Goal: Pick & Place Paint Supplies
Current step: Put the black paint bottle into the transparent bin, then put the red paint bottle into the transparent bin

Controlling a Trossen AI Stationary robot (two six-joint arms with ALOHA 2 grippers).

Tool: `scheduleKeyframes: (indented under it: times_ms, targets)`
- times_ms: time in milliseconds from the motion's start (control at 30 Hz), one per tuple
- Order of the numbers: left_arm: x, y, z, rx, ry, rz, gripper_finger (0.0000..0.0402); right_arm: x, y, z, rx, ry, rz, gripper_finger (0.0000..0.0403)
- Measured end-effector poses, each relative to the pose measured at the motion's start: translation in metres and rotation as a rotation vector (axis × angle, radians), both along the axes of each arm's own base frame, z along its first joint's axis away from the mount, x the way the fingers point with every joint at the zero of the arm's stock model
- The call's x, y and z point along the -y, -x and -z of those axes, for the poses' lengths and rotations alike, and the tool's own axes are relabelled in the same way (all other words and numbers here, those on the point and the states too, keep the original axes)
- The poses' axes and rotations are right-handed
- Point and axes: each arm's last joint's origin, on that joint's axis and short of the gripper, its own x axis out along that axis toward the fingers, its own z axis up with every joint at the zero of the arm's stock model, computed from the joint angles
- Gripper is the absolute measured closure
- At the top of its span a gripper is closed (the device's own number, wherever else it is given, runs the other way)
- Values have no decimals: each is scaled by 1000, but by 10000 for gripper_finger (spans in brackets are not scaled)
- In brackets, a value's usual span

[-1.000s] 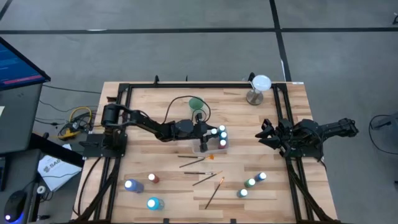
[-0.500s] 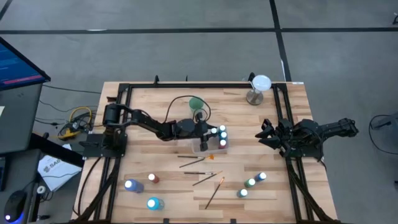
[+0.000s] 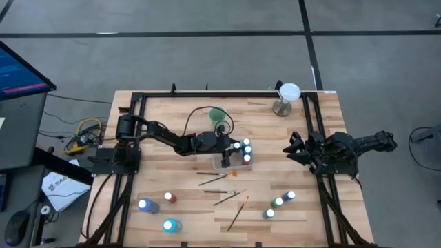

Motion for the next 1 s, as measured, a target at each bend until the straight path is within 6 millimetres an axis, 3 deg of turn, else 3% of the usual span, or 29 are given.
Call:
scheduleKeyframes:
  times_ms: [200,700,867,1000]
  targets:
    - [-3,0,0,1,4,0,277,0,0,0,0,0,0,281]
    - [-6,1,-4,6,-11,-4,206,0,0,0,0,0,0,281]
    - [-5,8,-38,45,-22,0,166,0,0,0,0,0,0,281]
    - [6,28,-76,-13,26,13,137,0,0,0,0,0,0,281]
